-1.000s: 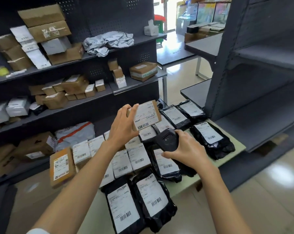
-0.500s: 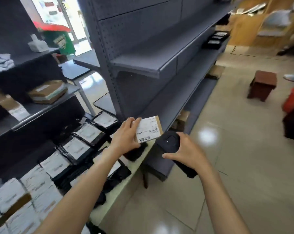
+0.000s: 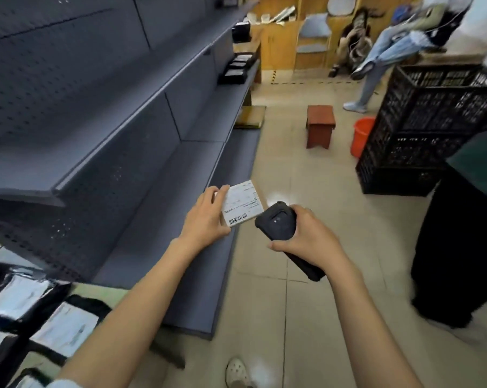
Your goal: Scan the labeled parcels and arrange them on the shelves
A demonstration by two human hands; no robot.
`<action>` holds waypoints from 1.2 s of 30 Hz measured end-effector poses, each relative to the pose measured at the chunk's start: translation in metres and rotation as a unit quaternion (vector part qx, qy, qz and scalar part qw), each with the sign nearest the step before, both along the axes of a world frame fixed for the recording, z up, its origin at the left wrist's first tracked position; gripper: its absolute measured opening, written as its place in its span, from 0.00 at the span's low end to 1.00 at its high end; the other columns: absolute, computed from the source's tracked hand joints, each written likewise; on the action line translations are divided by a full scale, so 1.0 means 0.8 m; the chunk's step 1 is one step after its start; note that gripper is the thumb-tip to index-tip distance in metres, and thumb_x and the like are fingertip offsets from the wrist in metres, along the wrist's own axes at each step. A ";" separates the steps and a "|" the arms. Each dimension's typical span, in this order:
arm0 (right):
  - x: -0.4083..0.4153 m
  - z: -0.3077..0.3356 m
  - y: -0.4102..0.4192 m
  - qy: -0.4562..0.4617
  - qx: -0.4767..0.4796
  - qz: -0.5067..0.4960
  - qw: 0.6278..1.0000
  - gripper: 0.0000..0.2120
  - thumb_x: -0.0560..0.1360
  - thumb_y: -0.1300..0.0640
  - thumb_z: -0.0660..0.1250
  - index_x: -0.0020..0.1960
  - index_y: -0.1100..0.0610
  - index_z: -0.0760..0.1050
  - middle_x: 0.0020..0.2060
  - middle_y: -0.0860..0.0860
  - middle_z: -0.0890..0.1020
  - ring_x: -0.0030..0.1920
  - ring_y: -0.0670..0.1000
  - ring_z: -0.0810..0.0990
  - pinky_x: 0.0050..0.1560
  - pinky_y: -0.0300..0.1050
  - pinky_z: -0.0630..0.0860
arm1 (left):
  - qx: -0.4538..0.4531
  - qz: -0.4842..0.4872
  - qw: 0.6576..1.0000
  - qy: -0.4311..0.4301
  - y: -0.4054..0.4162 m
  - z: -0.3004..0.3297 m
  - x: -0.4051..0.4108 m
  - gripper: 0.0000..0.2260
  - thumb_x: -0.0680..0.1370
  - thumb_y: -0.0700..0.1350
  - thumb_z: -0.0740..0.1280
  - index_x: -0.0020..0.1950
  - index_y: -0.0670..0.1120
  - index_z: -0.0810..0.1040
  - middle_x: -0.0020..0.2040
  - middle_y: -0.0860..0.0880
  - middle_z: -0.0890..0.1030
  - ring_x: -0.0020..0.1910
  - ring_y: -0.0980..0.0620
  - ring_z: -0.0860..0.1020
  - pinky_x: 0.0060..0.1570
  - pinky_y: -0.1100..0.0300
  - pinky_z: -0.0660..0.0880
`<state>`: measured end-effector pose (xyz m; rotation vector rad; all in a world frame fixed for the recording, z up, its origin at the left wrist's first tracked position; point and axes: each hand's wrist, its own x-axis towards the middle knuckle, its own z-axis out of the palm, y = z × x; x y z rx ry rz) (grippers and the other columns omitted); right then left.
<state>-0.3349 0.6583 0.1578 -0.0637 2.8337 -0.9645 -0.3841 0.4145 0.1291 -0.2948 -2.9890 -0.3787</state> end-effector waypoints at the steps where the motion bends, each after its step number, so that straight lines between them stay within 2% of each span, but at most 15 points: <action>1: -0.022 -0.002 0.006 0.003 0.000 -0.007 1.000 0.37 0.60 0.38 0.77 0.64 0.47 0.70 0.56 0.46 0.76 0.54 0.53 0.79 0.54 0.54 0.78 | -0.001 -0.007 1.000 0.001 0.009 -0.001 -0.026 0.43 0.67 0.49 0.75 0.77 0.49 0.57 0.67 0.47 0.64 0.62 0.44 0.68 0.47 0.50 0.74; 7: -0.181 -0.006 0.027 0.017 0.001 -0.041 0.999 0.35 0.60 0.38 0.77 0.62 0.47 0.70 0.55 0.46 0.76 0.52 0.53 0.79 0.53 0.54 0.78 | 0.006 -0.050 0.998 0.022 0.033 -0.004 -0.212 0.43 0.67 0.49 0.75 0.76 0.49 0.57 0.68 0.47 0.64 0.62 0.45 0.68 0.44 0.55 0.70; 13: -0.398 0.039 0.036 0.044 0.003 -0.056 0.997 0.36 0.59 0.37 0.76 0.62 0.47 0.70 0.55 0.46 0.77 0.52 0.52 0.79 0.53 0.55 0.78 | 0.036 -0.047 0.997 0.041 0.044 0.027 -0.434 0.44 0.66 0.49 0.76 0.76 0.49 0.57 0.67 0.49 0.64 0.62 0.48 0.67 0.40 0.57 0.66; 17: -0.518 0.048 0.056 0.064 -0.007 -0.078 0.995 0.38 0.54 0.32 0.72 0.61 0.45 0.70 0.53 0.43 0.78 0.51 0.50 0.80 0.52 0.55 0.78 | 0.050 -0.066 0.995 0.050 0.069 0.049 -0.569 0.44 0.66 0.49 0.76 0.76 0.49 0.57 0.68 0.48 0.64 0.62 0.48 0.67 0.41 0.58 0.66; 21: -0.616 0.033 0.086 0.048 -0.002 -0.098 0.994 0.39 0.56 0.33 0.72 0.63 0.45 0.69 0.56 0.43 0.77 0.53 0.49 0.79 0.53 0.53 0.77 | 0.048 -0.087 0.994 0.046 0.106 0.040 -0.677 0.43 0.66 0.50 0.76 0.75 0.50 0.56 0.68 0.49 0.63 0.63 0.48 0.66 0.43 0.58 0.68; 24: -0.696 0.013 0.114 0.036 -0.001 -0.101 0.994 0.37 0.58 0.34 0.74 0.64 0.45 0.69 0.56 0.42 0.77 0.53 0.49 0.79 0.53 0.52 0.77 | 0.047 -0.101 0.993 0.048 0.134 0.020 -0.756 0.43 0.66 0.51 0.77 0.75 0.50 0.57 0.69 0.50 0.63 0.64 0.49 0.67 0.46 0.57 0.73; 27: -0.792 0.006 0.149 0.041 -0.001 -0.100 0.994 0.37 0.59 0.35 0.75 0.64 0.43 0.68 0.56 0.42 0.77 0.53 0.49 0.79 0.52 0.51 0.77 | 0.053 -0.093 0.993 0.053 0.162 0.011 -0.853 0.44 0.66 0.52 0.77 0.75 0.49 0.57 0.69 0.50 0.64 0.64 0.49 0.67 0.48 0.54 0.76; 31: -0.951 0.023 0.200 0.064 -0.006 -0.077 0.995 0.37 0.58 0.33 0.74 0.63 0.42 0.68 0.55 0.42 0.78 0.52 0.48 0.79 0.53 0.53 0.78 | 0.063 -0.064 0.994 0.069 0.209 0.031 -0.999 0.44 0.66 0.52 0.77 0.75 0.51 0.57 0.68 0.51 0.64 0.63 0.50 0.68 0.42 0.58 0.69; 36: -1.152 0.067 0.254 0.108 -0.010 -0.054 0.993 0.40 0.55 0.31 0.72 0.64 0.43 0.69 0.54 0.43 0.77 0.51 0.49 0.79 0.51 0.54 0.79 | 0.076 -0.032 0.992 0.101 0.263 0.071 -1.184 0.45 0.66 0.55 0.78 0.76 0.50 0.56 0.69 0.50 0.64 0.64 0.48 0.68 0.45 0.57 0.67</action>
